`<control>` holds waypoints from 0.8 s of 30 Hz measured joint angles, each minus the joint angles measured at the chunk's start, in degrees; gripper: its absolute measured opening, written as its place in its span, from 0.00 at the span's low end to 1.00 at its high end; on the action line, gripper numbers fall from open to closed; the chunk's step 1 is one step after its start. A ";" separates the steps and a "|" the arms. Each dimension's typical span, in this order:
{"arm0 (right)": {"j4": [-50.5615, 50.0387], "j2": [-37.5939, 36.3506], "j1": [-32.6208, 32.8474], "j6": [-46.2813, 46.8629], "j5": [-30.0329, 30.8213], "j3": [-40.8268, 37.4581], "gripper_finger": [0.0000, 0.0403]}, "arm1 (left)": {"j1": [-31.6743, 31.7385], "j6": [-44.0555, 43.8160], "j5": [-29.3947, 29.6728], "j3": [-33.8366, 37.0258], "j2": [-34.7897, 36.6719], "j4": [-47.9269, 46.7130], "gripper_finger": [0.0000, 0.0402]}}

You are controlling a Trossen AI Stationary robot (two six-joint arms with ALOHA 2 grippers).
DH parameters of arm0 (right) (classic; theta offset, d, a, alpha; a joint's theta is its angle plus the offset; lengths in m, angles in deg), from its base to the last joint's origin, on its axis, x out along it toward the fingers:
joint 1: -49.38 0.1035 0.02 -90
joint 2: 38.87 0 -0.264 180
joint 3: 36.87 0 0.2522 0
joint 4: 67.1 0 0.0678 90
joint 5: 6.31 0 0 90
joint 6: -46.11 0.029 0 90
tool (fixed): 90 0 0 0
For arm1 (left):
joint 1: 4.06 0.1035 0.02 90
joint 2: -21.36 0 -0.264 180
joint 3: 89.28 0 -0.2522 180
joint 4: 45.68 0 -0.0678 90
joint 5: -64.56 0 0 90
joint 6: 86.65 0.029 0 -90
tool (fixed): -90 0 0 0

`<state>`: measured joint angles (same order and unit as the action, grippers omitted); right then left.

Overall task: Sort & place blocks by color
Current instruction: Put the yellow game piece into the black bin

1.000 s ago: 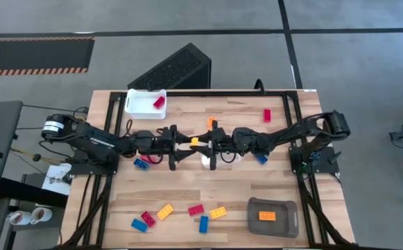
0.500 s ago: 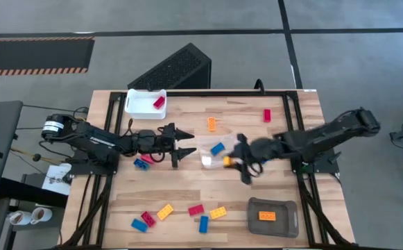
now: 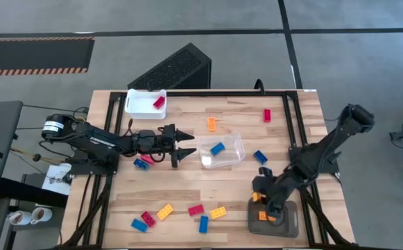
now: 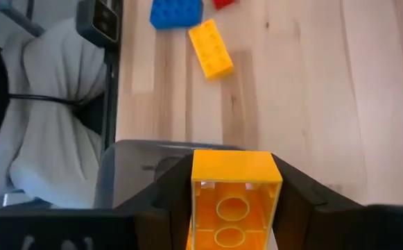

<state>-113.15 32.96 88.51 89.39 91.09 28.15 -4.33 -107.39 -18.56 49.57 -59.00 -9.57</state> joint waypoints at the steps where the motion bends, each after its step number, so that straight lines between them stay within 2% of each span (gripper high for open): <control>1: -0.43 0.64 0.25 0.55 -0.05 0.00 0.42 | 0.00 -0.03 0.00 0.02 0.00 0.03 0.71; 6: -0.83 3.52 0.36 2.66 -2.50 0.00 0.42 | 0.00 0.03 0.01 0.02 0.00 0.04 0.71; 13: 0.30 7.64 0.48 9.41 -9.82 0.00 0.40 | 0.00 0.51 0.00 0.02 0.00 -0.02 0.71; 19: 2.63 12.67 1.37 11.43 -10.90 0.00 0.50 | 0.00 0.49 0.00 0.02 0.00 -0.46 0.71; 24: 2.71 13.97 0.14 13.57 -15.59 0.00 0.58 | 0.00 0.29 0.02 0.02 0.00 -0.77 0.71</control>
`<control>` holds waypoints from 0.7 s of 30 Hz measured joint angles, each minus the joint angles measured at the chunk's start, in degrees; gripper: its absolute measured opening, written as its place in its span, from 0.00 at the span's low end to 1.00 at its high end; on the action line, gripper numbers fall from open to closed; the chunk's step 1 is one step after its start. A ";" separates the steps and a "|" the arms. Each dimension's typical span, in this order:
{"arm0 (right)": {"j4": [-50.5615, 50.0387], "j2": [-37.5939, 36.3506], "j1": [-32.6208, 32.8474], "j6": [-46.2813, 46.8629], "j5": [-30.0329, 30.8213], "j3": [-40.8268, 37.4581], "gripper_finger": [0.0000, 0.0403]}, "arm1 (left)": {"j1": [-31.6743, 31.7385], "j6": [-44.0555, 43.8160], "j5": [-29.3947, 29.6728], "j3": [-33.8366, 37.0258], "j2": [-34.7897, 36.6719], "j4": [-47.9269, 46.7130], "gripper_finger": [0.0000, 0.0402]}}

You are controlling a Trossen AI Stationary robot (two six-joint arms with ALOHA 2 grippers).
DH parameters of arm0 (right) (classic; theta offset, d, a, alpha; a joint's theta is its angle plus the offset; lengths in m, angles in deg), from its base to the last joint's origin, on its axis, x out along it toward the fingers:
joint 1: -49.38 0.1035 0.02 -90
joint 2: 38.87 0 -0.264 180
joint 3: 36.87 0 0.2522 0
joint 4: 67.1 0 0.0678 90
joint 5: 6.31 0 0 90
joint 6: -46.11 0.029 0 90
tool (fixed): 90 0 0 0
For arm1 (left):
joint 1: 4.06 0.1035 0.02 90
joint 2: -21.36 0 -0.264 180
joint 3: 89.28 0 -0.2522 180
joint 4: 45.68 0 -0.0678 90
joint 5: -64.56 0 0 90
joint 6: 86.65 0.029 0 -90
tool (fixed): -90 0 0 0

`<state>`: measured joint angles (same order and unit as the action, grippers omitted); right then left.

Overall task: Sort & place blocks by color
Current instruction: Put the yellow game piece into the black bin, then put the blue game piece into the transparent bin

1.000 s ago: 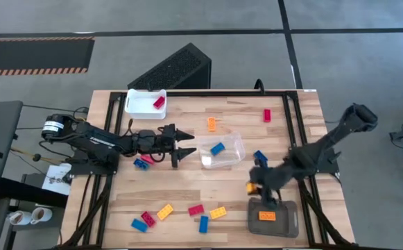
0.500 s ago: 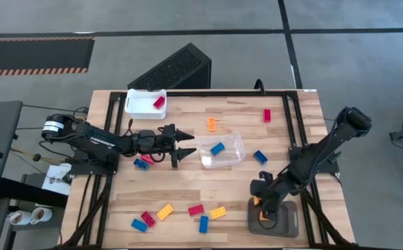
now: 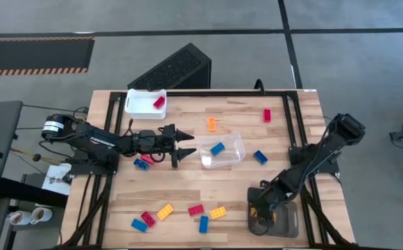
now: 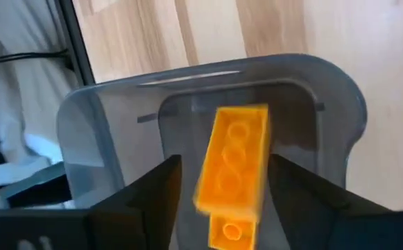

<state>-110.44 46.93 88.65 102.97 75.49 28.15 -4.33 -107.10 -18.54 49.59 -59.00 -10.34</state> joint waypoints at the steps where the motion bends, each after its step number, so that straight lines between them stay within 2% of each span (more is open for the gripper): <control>1: 0.04 0.00 -0.37 0.22 -1.00 0.00 0.60 | 0.00 -0.02 0.00 0.00 0.00 -0.02 0.71; 5: -0.51 -2.78 -1.56 -1.19 -2.39 -0.02 0.61 | 0.00 -0.04 0.29 0.00 0.00 -0.16 0.71; 9: -3.40 -8.03 -2.73 -2.73 0.16 -0.02 0.62 | 0.00 -0.06 1.18 0.01 0.00 -0.65 0.71; 12: -7.85 -12.77 -3.99 -4.04 7.84 0.00 0.62 | 0.00 -0.06 1.31 0.02 0.00 -0.78 0.71; 16: -22.42 -17.45 -7.96 0.45 24.35 0.00 0.62 | 0.00 -0.09 1.31 0.02 0.00 -0.78 0.71; 19: -32.29 -17.71 -13.05 3.60 28.99 -0.04 0.62 | 0.00 -0.15 1.31 0.02 0.00 -0.80 0.71; 21: -34.77 -17.61 -16.15 3.56 30.17 -0.04 0.62 | 0.00 -0.14 1.31 0.02 0.00 -0.81 0.71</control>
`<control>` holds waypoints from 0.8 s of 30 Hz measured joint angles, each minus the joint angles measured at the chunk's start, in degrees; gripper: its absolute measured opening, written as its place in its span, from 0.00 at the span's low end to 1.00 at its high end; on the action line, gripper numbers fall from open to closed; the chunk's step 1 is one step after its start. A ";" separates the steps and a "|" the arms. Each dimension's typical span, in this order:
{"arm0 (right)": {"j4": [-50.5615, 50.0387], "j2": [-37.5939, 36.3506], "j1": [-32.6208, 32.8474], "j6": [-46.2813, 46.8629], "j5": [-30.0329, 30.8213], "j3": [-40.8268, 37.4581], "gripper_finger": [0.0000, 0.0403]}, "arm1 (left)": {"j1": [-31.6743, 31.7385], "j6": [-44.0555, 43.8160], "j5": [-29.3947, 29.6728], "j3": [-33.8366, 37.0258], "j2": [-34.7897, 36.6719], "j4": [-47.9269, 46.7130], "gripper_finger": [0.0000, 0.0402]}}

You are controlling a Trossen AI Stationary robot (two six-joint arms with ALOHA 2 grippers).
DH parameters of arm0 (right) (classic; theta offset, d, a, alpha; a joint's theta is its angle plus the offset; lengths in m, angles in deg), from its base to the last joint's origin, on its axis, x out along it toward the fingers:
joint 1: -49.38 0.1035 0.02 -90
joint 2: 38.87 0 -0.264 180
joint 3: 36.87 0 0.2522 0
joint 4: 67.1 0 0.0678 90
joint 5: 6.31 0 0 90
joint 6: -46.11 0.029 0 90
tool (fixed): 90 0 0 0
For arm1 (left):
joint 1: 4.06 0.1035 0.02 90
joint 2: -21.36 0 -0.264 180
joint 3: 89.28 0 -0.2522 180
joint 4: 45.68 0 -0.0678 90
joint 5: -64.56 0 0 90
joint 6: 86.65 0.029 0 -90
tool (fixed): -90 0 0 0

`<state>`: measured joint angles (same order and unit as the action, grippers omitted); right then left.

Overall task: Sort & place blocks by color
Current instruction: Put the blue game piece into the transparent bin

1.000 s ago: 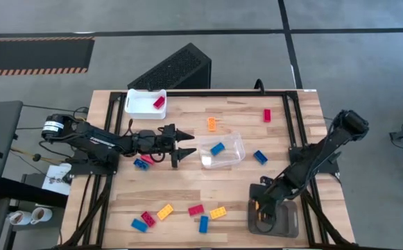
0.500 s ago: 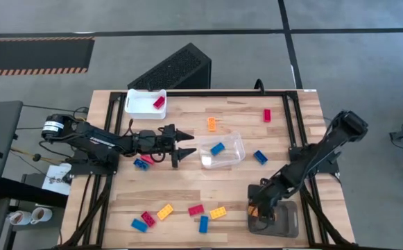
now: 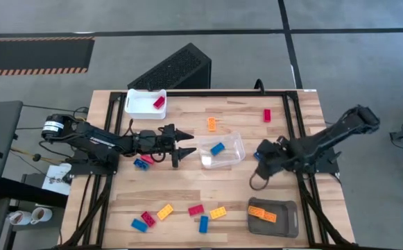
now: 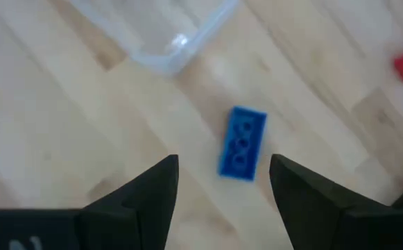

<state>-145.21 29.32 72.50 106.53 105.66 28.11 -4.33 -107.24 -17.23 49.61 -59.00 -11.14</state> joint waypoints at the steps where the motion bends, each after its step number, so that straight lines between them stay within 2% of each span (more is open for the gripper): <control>1: 0.21 0.31 -1.43 -1.10 0.32 0.00 0.62 | -0.01 0.08 0.00 0.00 0.00 -0.01 0.71; 7: 4.63 1.29 -7.02 -9.70 1.28 -0.05 0.62 | -0.02 0.34 0.00 0.00 0.00 -0.52 0.71; 14: 5.37 0.52 -7.37 -10.96 3.72 -0.19 0.62 | -0.02 0.36 -0.02 0.02 0.00 -1.83 0.71; 24: 15.41 -6.77 -8.82 -9.98 2.18 -14.19 0.62 | -0.40 -0.08 -0.02 0.02 0.00 -2.59 0.71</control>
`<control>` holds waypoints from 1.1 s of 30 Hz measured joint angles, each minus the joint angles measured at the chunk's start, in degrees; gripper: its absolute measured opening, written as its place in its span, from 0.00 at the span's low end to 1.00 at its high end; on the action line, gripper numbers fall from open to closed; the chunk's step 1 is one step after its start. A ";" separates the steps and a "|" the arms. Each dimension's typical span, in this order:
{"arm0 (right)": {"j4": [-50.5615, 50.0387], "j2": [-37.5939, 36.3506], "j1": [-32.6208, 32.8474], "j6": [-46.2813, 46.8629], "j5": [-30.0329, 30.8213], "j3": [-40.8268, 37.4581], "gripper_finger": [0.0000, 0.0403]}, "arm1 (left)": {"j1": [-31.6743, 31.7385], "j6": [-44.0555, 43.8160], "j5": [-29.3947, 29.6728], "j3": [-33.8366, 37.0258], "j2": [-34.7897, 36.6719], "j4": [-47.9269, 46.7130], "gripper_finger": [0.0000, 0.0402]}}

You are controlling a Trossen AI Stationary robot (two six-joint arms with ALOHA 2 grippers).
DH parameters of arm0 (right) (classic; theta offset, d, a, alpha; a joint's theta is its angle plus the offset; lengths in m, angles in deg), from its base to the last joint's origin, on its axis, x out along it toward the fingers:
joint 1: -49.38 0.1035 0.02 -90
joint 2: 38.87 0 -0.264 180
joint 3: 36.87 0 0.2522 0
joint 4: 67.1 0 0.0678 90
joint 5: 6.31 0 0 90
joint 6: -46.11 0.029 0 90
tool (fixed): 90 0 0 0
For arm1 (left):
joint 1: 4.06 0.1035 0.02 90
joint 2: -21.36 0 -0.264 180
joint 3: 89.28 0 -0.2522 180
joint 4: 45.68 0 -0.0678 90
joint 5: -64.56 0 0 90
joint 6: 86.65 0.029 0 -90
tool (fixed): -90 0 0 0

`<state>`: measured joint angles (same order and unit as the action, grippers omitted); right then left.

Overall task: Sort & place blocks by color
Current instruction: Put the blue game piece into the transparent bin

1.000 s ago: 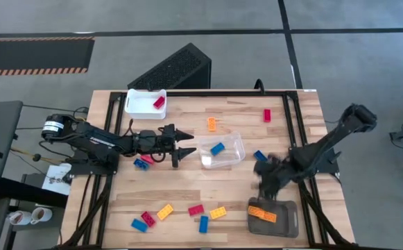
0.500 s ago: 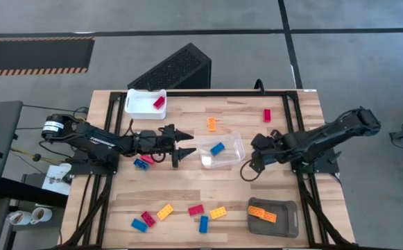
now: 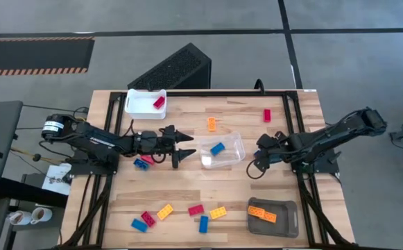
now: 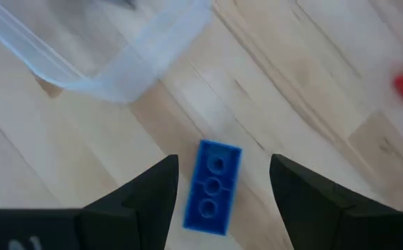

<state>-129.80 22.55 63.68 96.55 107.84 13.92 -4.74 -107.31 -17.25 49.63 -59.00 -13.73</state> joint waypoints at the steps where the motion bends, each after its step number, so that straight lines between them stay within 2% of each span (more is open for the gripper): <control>1: 1.05 -0.97 -0.24 0.11 -0.28 -1.16 0.62 | -0.01 0.00 0.03 0.00 0.00 0.12 0.71; 10: 7.02 -5.40 -0.56 0.52 1.55 -5.57 0.62 | -0.01 0.00 -0.40 0.00 0.00 0.29 0.71; 17: 9.13 -2.68 -0.56 1.16 1.27 -6.60 0.62 | -0.01 0.03 -1.47 0.00 0.00 -0.48 0.71; 19: 9.60 -1.63 -0.52 1.18 1.25 -6.60 0.62 | 0.09 0.44 -4.05 -0.04 0.78 -2.94 0.71; 21: 10.10 -0.85 -0.52 1.18 0.80 -6.60 0.62 | 0.42 0.44 -8.16 -0.43 3.06 -10.19 0.71; 23: 11.37 -0.56 -0.52 1.15 0.30 -6.60 0.62 | 0.47 -0.91 -10.01 -1.94 6.46 -23.32 0.71; 25: 12.43 -0.57 -0.52 0.72 0.36 -6.60 0.62 | 0.40 -2.43 -8.51 -4.77 9.29 -38.95 0.71; 28: 14.42 -0.58 -0.52 0.06 1.64 -6.60 0.62 | -0.68 -4.04 -3.23 -8.73 12.27 -58.71 0.71; 30: 14.90 -0.58 -0.52 -0.01 1.76 -6.60 0.62 | -1.55 -5.56 -0.03 -10.67 13.32 -68.29 0.71; 33: 15.24 -0.60 -0.52 -0.37 1.64 -6.60 0.62 | -2.79 -8.27 1.12 -12.80 13.96 -79.60 0.71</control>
<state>-114.57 21.95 63.16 96.17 109.48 7.32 -7.53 -115.58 -16.13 36.83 -45.04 -93.33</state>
